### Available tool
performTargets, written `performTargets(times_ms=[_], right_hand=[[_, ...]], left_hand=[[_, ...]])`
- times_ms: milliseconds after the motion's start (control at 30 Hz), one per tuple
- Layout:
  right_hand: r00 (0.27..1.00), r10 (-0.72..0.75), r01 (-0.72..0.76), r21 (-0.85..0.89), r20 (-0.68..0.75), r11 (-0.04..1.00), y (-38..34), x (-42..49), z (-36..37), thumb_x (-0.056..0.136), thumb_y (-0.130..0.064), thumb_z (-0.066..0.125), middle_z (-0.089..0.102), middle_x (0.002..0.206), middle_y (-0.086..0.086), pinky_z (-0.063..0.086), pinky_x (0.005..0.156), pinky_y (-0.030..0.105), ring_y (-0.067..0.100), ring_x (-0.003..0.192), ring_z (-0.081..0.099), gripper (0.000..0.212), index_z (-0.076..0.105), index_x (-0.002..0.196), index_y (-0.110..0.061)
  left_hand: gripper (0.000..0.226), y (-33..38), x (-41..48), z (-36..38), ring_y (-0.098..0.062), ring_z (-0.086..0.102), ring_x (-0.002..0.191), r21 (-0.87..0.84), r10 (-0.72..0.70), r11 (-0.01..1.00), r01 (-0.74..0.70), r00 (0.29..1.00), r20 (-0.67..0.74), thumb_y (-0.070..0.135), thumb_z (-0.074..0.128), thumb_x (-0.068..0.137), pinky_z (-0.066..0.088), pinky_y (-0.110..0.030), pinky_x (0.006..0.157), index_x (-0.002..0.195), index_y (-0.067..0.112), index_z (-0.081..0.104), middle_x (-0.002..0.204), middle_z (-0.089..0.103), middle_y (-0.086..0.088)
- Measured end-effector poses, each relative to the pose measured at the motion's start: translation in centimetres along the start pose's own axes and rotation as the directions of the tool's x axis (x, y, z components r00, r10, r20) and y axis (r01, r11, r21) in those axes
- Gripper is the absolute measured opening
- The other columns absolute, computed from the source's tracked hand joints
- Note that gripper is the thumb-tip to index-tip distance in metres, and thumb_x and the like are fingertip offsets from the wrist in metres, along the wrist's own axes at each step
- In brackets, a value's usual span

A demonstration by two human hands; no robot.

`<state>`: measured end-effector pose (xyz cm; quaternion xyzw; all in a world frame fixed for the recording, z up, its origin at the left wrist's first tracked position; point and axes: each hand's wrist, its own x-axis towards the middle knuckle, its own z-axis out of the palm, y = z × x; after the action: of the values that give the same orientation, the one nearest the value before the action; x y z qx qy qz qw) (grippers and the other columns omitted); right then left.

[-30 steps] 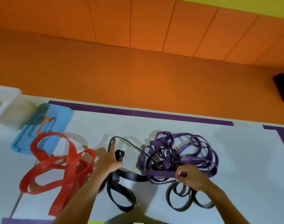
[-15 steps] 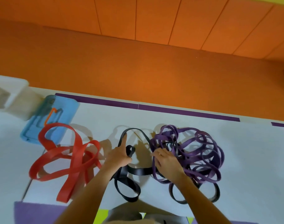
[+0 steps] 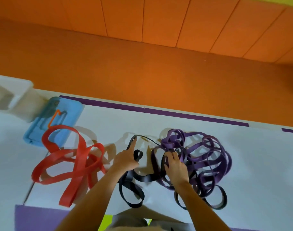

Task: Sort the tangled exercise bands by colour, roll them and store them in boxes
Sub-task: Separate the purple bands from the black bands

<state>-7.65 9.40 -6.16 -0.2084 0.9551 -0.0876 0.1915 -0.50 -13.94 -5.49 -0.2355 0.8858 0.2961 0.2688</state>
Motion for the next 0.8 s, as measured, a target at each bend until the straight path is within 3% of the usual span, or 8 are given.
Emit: performTargets(times_ms=[133, 267, 333, 433, 500, 600, 733, 800], right_hand=[[0.99, -0.041, 0.039, 0.017, 0.135, 0.999, 1.2, -0.1, -1.3, 0.1, -0.017, 0.056, 0.073, 0.107, 0.002, 0.061, 0.084, 0.044, 0.028, 0.094, 0.073, 0.031, 0.049, 0.129, -0.028], [0.99, -0.052, 0.053, -0.001, 0.134, 0.999, 1.9, -1.9, -0.2, 0.093, -0.037, 0.072, 0.05, 0.13, -0.002, 0.056, 0.096, 0.036, 0.018, 0.115, 0.058, 0.039, 0.054, 0.126, -0.024], [0.995, -0.051, 0.055, -0.048, 0.08, 0.997, 1.5, -2.5, 0.8, 0.095, -0.027, 0.071, 0.039, 0.136, 0.002, 0.053, 0.102, 0.034, 0.021, 0.123, 0.047, 0.035, 0.058, 0.127, -0.02], [0.999, 0.029, -0.03, 0.038, 0.029, 0.999, 1.2, -3.4, 1.4, 0.098, -0.002, 0.058, 0.042, 0.129, -0.006, 0.053, 0.085, 0.017, 0.027, 0.118, 0.054, 0.027, 0.062, 0.121, -0.015], [0.999, -0.022, 0.02, 0.06, 0.043, 0.998, 2.1, -3.9, 1.0, 0.098, -0.004, 0.054, 0.046, 0.114, -0.008, 0.05, 0.068, 0.014, 0.031, 0.102, 0.063, 0.02, 0.059, 0.114, -0.015], [0.987, -0.154, 0.154, 0.009, 0.053, 0.988, 4.4, -4.0, -0.4, 0.099, -0.01, 0.051, 0.058, 0.108, -0.001, 0.054, 0.072, 0.034, 0.026, 0.091, 0.066, 0.017, 0.057, 0.113, -0.019], [0.977, -0.21, 0.21, 0.014, 0.035, 0.978, 7.5, -4.6, -2.9, 0.093, -0.014, 0.057, 0.053, 0.09, -0.015, 0.047, 0.059, 0.018, 0.006, 0.074, 0.056, 0.027, 0.049, 0.113, -0.031], [0.996, -0.086, 0.087, 0.057, -0.011, 0.995, 9.5, -4.9, -4.2, 0.09, -0.015, 0.06, 0.053, 0.087, -0.018, 0.043, 0.052, 0.014, 0.002, 0.07, 0.057, 0.035, 0.043, 0.109, -0.039]], left_hand=[[0.123, 0.9, 0.5, 0.6, -0.014, 0.059, 0.051, -0.017, -0.001, 1.0, 0.001, 0.999, -0.034, 0.021, 0.068, 0.083, 0.039, -0.023, 0.045, 0.162, 0.043, -0.025, 0.059, 0.058, 0.002], [0.122, 1.8, 0.7, 0.7, -0.017, 0.06, 0.051, -0.038, 0.0, 0.999, -0.002, 0.998, -0.057, 0.018, 0.067, 0.081, 0.038, -0.024, 0.044, 0.162, 0.046, -0.02, 0.058, 0.058, 0.001], [0.121, 2.1, 0.7, 0.9, -0.019, 0.061, 0.055, -0.044, -0.001, 0.999, -0.002, 0.998, -0.06, 0.018, 0.068, 0.082, 0.041, -0.027, 0.048, 0.163, 0.043, -0.019, 0.061, 0.059, 0.0], [0.12, 1.8, 0.8, 1.1, -0.021, 0.062, 0.057, -0.066, -0.026, 0.998, 0.022, 0.998, -0.062, 0.018, 0.067, 0.083, 0.042, -0.028, 0.051, 0.163, 0.041, -0.019, 0.063, 0.06, -0.001], [0.121, 1.4, 0.9, 1.0, -0.022, 0.064, 0.059, -0.09, -0.037, 0.995, 0.031, 0.997, -0.066, 0.017, 0.066, 0.082, 0.044, -0.029, 0.052, 0.164, 0.041, -0.02, 0.064, 0.061, -0.001], [0.122, 1.1, 1.0, 0.9, -0.025, 0.068, 0.064, -0.139, -0.057, 0.989, 0.044, 0.994, -0.089, 0.017, 0.067, 0.083, 0.054, -0.033, 0.058, 0.163, 0.041, -0.023, 0.067, 0.063, -0.004], [0.118, 0.8, 1.3, 0.3, -0.027, 0.069, 0.067, -0.2, -0.098, 0.977, 0.074, 0.989, -0.111, 0.018, 0.068, 0.088, 0.057, -0.036, 0.064, 0.163, 0.041, -0.02, 0.072, 0.066, -0.006], [0.111, 0.8, 1.3, -0.1, -0.027, 0.07, 0.07, -0.238, -0.126, 0.967, 0.096, 0.986, -0.114, 0.021, 0.066, 0.092, 0.058, -0.037, 0.066, 0.165, 0.039, -0.017, 0.076, 0.068, -0.007]])
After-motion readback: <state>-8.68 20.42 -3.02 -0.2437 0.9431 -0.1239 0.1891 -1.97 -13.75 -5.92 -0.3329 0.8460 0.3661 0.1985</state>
